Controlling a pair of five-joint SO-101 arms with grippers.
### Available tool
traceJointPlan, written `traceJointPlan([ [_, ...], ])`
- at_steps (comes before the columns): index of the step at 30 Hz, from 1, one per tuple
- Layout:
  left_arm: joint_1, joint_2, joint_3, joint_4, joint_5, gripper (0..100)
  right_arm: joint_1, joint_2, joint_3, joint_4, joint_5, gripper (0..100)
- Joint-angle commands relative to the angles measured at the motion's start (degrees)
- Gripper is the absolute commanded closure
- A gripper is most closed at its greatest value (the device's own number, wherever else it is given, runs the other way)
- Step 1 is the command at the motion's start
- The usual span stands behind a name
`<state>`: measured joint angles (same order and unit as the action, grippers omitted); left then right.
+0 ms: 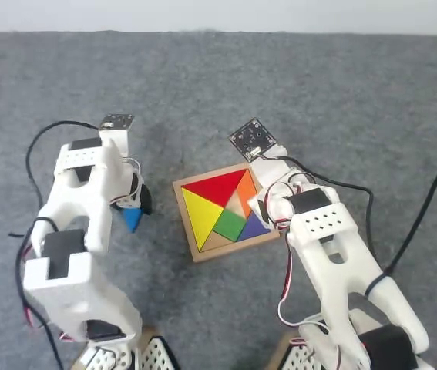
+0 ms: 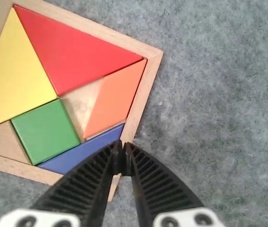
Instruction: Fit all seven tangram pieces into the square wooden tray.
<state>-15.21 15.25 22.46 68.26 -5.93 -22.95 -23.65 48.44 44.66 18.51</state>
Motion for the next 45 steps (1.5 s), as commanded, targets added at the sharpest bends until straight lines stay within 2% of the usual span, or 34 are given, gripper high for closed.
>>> traceJointPlan([
  [1,-0.5,-0.2,-2.2,0.6,-0.4,79,0.5,-3.0,-0.6,-1.0,0.2,97.5],
  [9,1.4,-0.6,-0.9,0.6,-2.2,79,0.5,-3.0,-0.6,-1.0,0.2,97.5],
  [14,1.1,-0.6,-1.0,0.5,-2.7,86,0.5,-3.0,-0.6,-1.0,0.1,97.5],
  [26,1.0,-0.5,-0.8,0.9,-2.4,90,0.5,-3.0,-0.6,-1.0,0.0,97.5],
  [34,-1.9,-0.7,-1.1,2.5,-1.3,70,0.5,-3.0,-0.6,-1.0,0.1,97.5],
  [41,-2.7,-0.7,-0.7,2.9,-1.1,71,0.6,-3.0,-0.6,-1.0,0.2,97.5],
  [45,-1.8,-0.6,0.0,2.5,0.3,78,0.6,-3.0,-0.6,-1.0,0.2,97.5],
])
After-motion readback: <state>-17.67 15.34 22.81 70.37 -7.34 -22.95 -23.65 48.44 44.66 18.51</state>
